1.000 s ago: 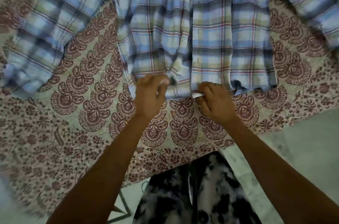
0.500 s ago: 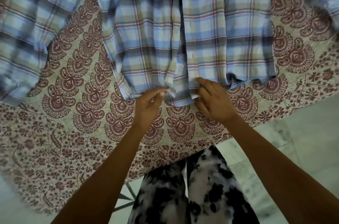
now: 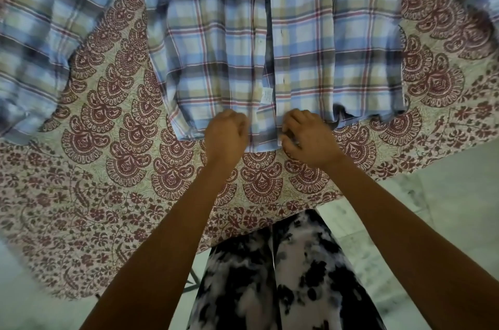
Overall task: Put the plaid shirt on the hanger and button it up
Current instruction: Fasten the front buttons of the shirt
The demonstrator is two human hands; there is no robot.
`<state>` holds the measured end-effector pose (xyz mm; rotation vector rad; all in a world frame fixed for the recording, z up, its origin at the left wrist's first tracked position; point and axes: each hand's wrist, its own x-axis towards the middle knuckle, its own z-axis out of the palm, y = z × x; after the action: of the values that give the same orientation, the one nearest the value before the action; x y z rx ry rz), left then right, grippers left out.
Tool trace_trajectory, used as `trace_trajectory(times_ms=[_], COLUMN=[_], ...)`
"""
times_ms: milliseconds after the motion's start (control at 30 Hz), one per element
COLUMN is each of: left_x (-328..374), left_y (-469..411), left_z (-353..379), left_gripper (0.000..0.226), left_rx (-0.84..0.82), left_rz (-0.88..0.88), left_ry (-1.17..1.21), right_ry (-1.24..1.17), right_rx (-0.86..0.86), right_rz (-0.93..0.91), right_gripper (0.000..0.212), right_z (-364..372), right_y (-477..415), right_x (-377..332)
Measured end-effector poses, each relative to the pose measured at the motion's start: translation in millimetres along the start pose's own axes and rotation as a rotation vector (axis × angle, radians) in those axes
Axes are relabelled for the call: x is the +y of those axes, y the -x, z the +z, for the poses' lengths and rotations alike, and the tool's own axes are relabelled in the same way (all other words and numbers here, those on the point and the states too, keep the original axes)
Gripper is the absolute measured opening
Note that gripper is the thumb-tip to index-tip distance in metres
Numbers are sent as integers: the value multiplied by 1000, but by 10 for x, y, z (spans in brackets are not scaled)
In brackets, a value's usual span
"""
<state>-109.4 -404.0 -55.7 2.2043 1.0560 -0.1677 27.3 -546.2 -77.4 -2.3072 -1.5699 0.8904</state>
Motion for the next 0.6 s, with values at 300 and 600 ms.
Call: trace_trajectory(times_ms=[300, 600], left_x=[129, 162], left_y=[-418, -511], left_z=[61, 151], left_gripper=[40, 27], left_rx=[-120, 53], left_rz=[41, -93], left_ry=[16, 26], right_ry=[39, 10], right_rx=[-66, -48], right_rz=[112, 203], right_gripper=[44, 48], right_z=[-26, 25], right_y=[-207, -153], right_x=[-58, -128])
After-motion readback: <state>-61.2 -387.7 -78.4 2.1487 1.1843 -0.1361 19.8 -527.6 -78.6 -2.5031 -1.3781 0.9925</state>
